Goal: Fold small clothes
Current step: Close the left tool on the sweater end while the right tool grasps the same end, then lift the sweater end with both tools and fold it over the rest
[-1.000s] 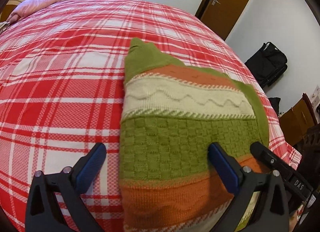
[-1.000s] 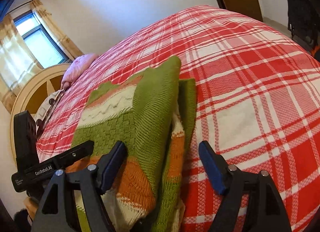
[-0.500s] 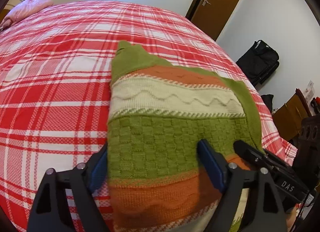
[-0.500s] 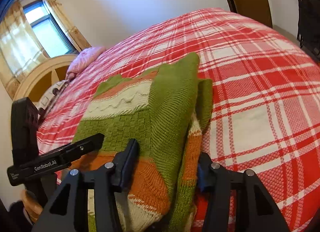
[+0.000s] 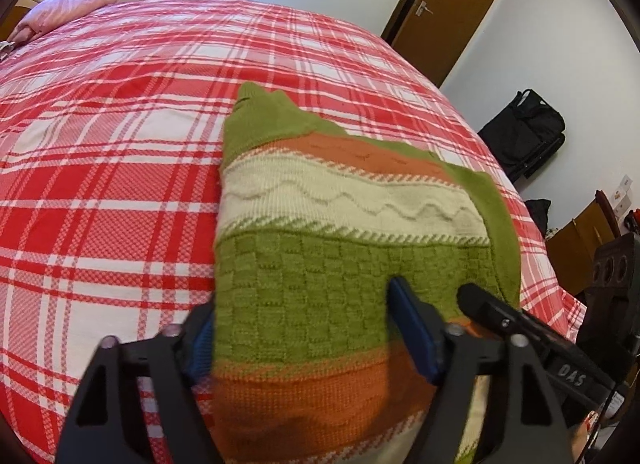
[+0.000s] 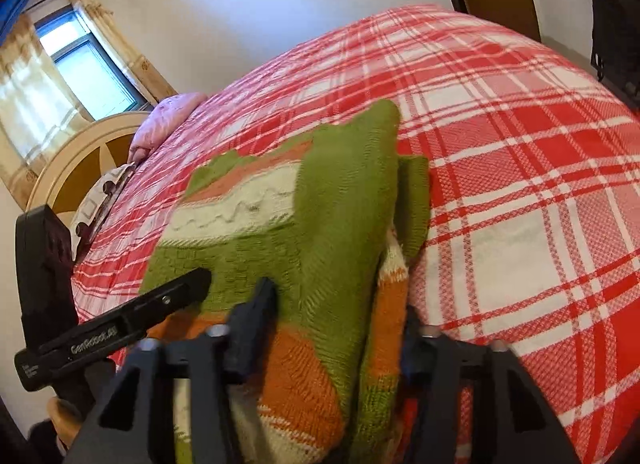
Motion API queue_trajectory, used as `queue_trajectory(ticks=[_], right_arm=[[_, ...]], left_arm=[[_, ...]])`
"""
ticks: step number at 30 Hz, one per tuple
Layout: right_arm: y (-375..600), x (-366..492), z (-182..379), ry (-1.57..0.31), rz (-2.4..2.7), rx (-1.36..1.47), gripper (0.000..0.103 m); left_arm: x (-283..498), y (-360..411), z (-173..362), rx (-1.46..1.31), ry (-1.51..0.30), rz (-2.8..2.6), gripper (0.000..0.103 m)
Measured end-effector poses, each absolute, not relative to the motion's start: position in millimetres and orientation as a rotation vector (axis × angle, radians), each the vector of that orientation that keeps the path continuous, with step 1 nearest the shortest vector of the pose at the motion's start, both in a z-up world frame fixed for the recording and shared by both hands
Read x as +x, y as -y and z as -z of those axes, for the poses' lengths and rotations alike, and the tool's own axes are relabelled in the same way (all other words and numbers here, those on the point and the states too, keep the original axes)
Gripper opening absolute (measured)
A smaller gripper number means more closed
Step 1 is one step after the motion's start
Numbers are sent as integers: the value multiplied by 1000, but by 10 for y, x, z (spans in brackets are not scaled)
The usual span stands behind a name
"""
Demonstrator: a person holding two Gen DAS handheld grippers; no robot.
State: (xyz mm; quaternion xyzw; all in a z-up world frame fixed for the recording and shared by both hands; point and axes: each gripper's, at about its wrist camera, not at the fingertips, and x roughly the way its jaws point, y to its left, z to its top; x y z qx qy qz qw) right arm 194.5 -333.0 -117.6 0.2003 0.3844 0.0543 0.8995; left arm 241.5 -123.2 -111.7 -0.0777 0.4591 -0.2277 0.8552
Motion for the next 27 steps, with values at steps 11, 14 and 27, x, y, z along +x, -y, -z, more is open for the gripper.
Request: queue_trajectory(ticks=[11,14,27], right_arm=[[3029,1487,843,-689,-75,394,31],[3027,1291,845,-685,-86,454,31],[3160,985,1159,-709,-69,569,31]], left_arm=[[2216,1172,836,-104,-936,437,35],[2072,1161,823,-74,-921,433,35],[2028,891,1039,-212,-1035,508,72]])
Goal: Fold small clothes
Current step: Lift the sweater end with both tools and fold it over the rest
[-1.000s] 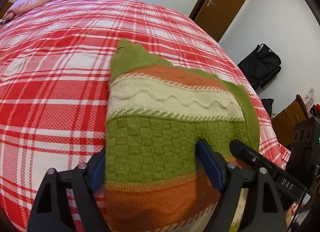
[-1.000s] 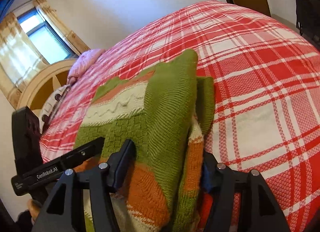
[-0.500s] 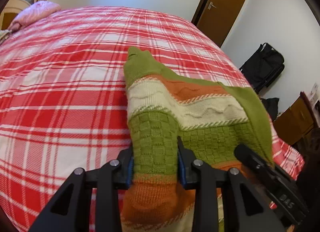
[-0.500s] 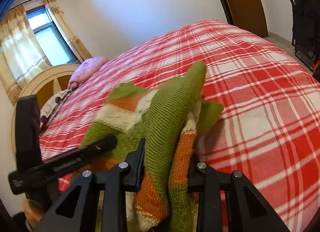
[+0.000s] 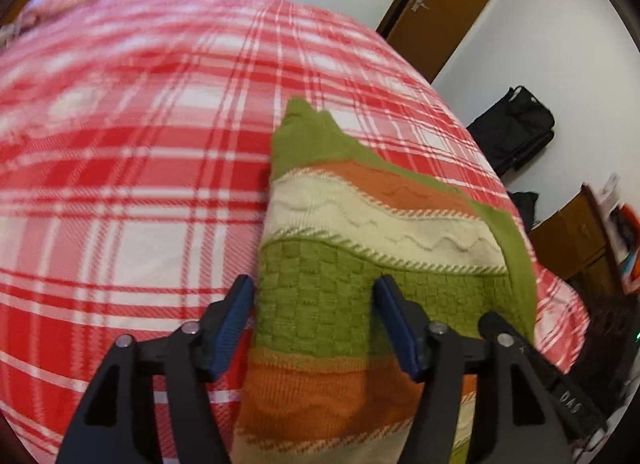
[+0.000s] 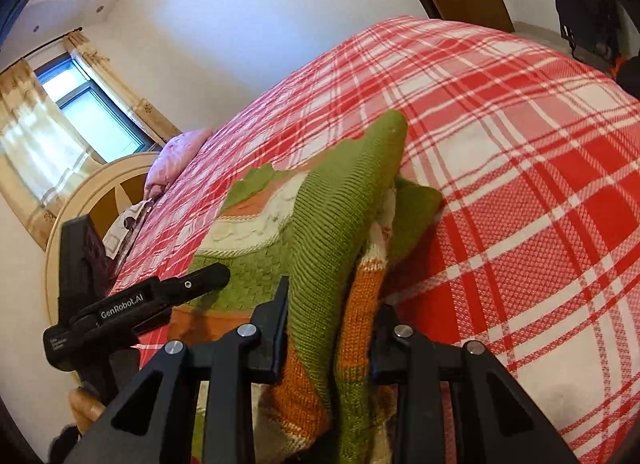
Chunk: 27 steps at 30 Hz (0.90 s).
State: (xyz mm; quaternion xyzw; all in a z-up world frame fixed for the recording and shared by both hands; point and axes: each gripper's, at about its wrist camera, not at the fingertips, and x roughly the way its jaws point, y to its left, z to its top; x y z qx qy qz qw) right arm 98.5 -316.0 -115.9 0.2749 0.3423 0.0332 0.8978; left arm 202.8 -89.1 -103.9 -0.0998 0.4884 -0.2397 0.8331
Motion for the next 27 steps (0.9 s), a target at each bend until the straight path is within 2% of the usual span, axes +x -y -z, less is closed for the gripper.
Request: queue_trajectory(ticks=[2,4,6,11,13,16,27], right_arm=[[3182,997,1205,-710,-77,584,32],[3208,1040,1255,-722,-85,608,36],[3261,1066,1320,-725,-90,661,38],[3241,1116,1304,-737,-97,667,39],[3167,1088,1223,-724,-79,622,34],[3038,1001,1046,-685,-56,537,32],[3077,602,627,-563,15,488,31]], left_arm=[[2069,846,1160,-288,-1072,516,76],[2030,848,1159,-293,-1045,518,70],[1967,941,1121,-238,-1015,533,57],[1841,1114,1028,-101,-935,472,50],[1841,1105,1005,-94,-936,461,46],[1782,1099,893,-81,-912,451,37],[1508,1327,635,10,-832,484,36]])
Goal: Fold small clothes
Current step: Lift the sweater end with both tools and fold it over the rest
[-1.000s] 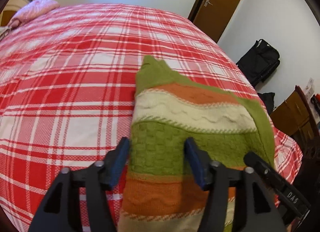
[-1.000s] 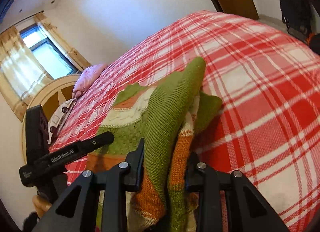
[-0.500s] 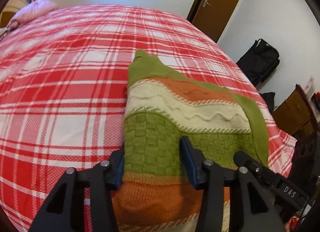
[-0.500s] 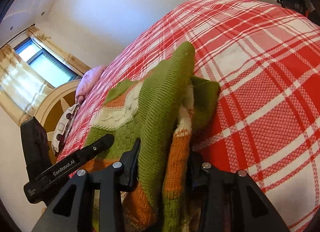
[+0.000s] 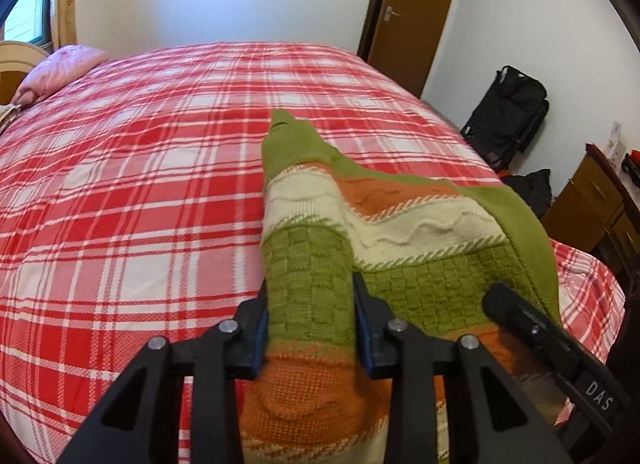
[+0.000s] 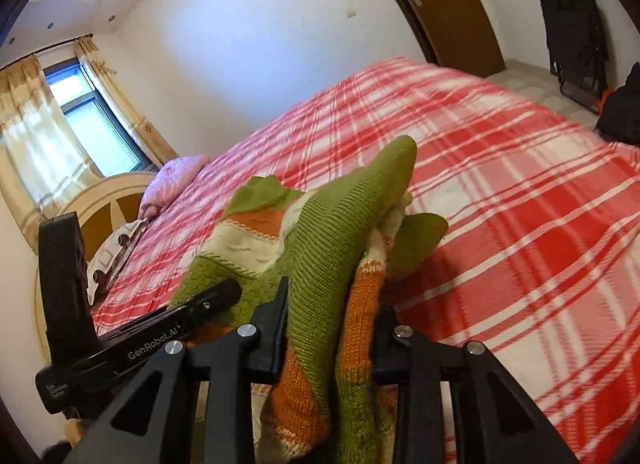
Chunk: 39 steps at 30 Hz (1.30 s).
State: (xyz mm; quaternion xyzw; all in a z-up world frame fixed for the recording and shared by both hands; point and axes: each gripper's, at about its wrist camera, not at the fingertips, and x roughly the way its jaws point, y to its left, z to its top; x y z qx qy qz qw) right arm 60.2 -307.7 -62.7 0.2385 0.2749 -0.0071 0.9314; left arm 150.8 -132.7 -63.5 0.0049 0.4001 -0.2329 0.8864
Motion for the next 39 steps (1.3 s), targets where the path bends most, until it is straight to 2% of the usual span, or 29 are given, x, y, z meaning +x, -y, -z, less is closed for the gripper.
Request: queue_trajectory(ticks=[8,17,28,39], right_arm=[[3344,254,362,-488,96,460,31],[3656,16,394,-471,161,505,30],[4064,-51,173,-398,231,508,30],[4465,37,209,-369,283,556,30]], left_arm=[[1392,1713,454,49,-789,561,36],[1264,2190,458,138,-771,617,36],[1261,2745,336,185,-740,680,36],[1357,3265,322,229,-714,700,36]])
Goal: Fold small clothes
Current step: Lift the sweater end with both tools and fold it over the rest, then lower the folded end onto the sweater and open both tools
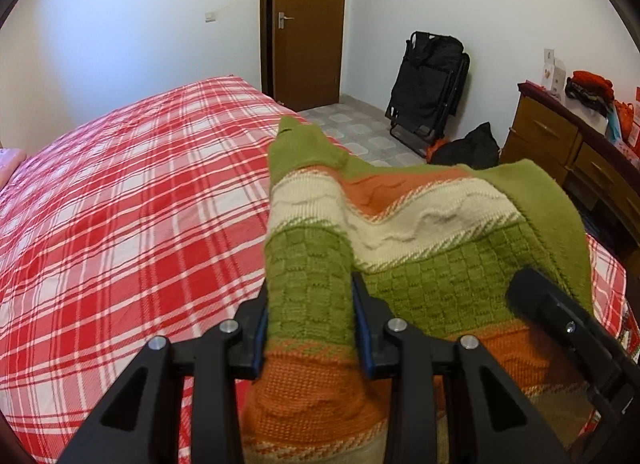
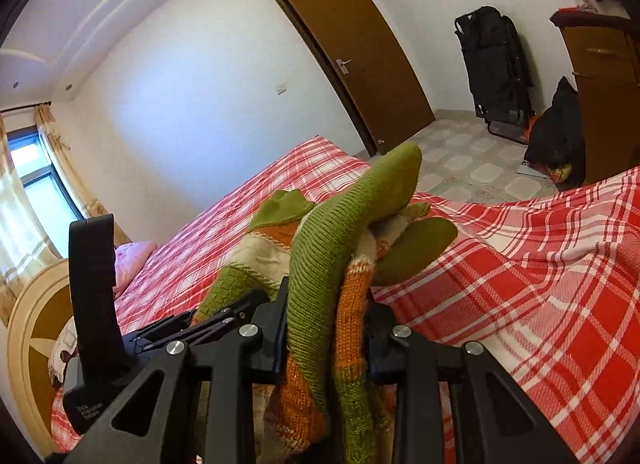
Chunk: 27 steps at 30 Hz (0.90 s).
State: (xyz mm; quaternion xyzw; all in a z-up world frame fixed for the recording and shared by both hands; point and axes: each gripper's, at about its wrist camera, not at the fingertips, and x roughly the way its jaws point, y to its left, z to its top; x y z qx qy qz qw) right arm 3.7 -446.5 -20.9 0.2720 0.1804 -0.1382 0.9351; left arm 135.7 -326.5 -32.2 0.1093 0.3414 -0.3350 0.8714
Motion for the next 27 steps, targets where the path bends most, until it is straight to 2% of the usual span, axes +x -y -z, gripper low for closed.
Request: queue_trajectory(ticks=[15,17,20,23,24,25,27], right_arm=[[4875,259,701,-447,369,662,30],[4864,289,753,-485,396,653,30],[4890,297,862,-533,417,681,30],[4905,265,914,-548,427,710,34],[4914,251,923,-554,431,719,38],[4924,234,932,-554,428,732,42],[4925,157,903,-547,436,754,43]], left_arm=[[1583,3675,687,298,-752,642,36],[1612,3668,710,297,-764,633,40],[1626,3662,737,321,-761,600,52],[1602,3624,767,361,-733,560,72],[1597,3596,770,369,-724,546,79],[1609,3564,774,368,-726,543,83],[1628,3495,761,347,-746,553,84]])
